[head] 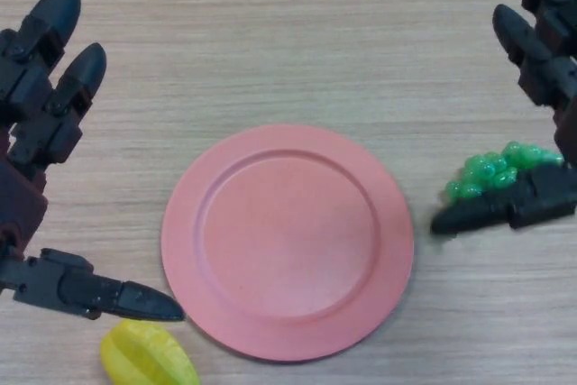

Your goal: Pick up the green grapes and place it on the plate

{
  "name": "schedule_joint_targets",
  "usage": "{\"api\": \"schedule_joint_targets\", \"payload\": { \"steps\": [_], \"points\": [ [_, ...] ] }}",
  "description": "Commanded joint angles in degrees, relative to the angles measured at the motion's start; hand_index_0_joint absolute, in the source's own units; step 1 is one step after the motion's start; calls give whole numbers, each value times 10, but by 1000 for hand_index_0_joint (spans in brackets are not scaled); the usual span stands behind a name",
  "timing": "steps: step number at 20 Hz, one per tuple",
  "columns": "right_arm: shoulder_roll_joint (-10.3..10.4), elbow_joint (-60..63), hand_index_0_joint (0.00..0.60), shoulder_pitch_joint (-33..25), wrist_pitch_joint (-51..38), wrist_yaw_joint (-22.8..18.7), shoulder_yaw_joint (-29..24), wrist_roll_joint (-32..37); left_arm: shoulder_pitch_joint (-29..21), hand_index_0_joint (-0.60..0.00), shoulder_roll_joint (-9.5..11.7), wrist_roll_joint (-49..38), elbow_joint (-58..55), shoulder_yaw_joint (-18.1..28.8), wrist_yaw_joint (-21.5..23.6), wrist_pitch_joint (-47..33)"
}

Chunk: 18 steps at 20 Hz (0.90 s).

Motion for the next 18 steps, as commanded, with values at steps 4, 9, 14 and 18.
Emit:
{"api": "schedule_joint_targets", "payload": {
  "steps": [4, 9, 14, 18],
  "points": [
    [-51, 177, 0, -88, -214, 13, -41, -99, 5, 0, 1, 6, -16, 14, -5, -99],
    [-56, 311, 0, -130, -272, 4, -26, -143, 12, 0, -3, 14, -18, 11, -6, -111],
    [-59, 441, 0, -168, -328, -4, -17, -178, 11, 0, -3, 6, -14, 21, -7, -113],
    [-59, 557, 0, -194, -398, -26, -10, -198, 12, 0, -1, 0, -12, 25, -10, -114]
  ]
}}
